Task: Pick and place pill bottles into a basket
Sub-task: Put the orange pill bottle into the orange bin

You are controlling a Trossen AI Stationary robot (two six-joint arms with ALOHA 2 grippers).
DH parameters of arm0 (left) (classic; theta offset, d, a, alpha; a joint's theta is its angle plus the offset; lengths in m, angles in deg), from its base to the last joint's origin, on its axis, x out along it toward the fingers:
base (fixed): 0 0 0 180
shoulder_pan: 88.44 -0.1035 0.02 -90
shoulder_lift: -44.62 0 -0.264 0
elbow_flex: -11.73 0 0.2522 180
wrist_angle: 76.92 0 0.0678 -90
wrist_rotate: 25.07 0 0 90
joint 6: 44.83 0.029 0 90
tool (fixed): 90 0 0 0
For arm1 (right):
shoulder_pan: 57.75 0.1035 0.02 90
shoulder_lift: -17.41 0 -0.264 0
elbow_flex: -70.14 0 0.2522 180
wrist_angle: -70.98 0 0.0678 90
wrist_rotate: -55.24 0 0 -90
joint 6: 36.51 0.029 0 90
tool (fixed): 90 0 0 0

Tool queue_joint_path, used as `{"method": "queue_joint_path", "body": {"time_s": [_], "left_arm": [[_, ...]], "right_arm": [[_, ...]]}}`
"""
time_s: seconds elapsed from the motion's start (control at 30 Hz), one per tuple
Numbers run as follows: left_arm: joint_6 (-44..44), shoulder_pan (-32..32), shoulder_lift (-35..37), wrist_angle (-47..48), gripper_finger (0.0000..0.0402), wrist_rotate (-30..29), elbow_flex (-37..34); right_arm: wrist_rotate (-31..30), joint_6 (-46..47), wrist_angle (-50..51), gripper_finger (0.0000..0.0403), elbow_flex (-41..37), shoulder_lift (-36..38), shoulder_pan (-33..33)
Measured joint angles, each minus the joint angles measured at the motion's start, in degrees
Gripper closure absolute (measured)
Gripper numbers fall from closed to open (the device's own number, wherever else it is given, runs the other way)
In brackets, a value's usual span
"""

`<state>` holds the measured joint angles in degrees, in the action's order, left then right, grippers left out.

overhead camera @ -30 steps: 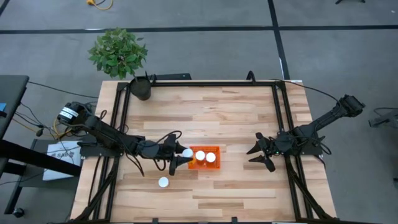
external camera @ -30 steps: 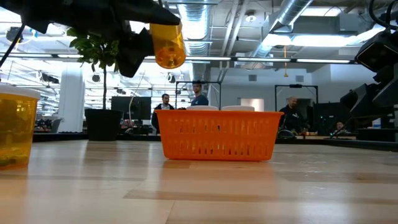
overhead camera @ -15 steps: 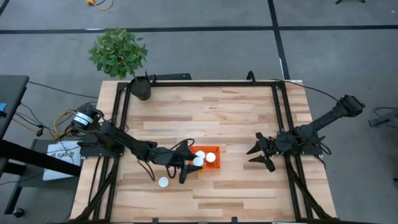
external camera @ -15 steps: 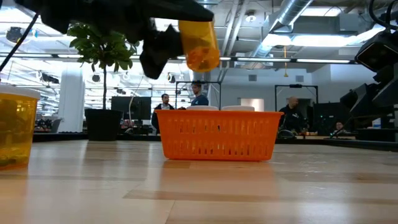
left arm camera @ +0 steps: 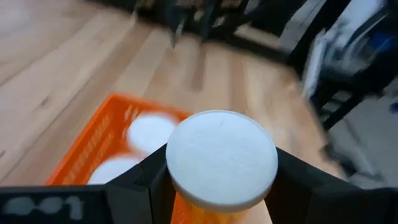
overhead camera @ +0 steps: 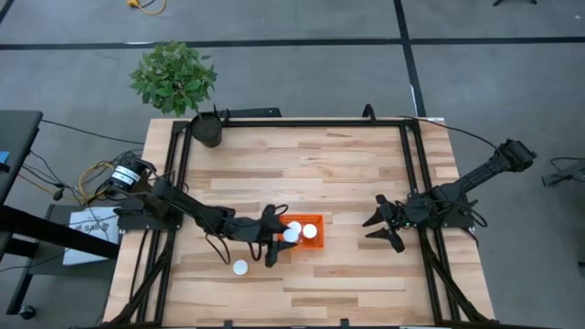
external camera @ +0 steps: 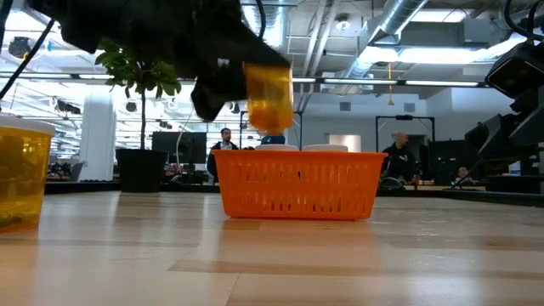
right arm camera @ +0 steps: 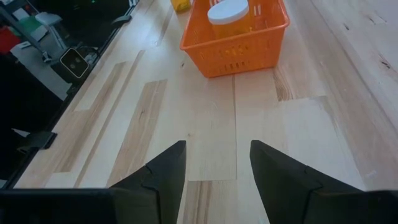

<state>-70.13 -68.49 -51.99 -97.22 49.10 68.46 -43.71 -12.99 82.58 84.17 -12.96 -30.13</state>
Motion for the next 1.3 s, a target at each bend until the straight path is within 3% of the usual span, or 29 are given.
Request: {"method": "queue_joint_path", "body": {"time_s": [0.8,1.07,1.3], "left_arm": [[2.2,-2.2,-2.9,6.5,0.0227,-1.7,-0.1],[2.3,-2.2,-2.8,7.3,0.0172,-1.5,0.0],[2.8,-2.2,-2.8,7.4,0.0148,-1.5,0.0]], "right_arm": [[0.0,0.0,0.0,0.0232,0.0,0.0,0.0],[0.0,0.0,0.0,0.0232,0.0,0.0,0.0],[0.0,0.0,0.0,0.0232,0.0,0.0,0.0]]}}
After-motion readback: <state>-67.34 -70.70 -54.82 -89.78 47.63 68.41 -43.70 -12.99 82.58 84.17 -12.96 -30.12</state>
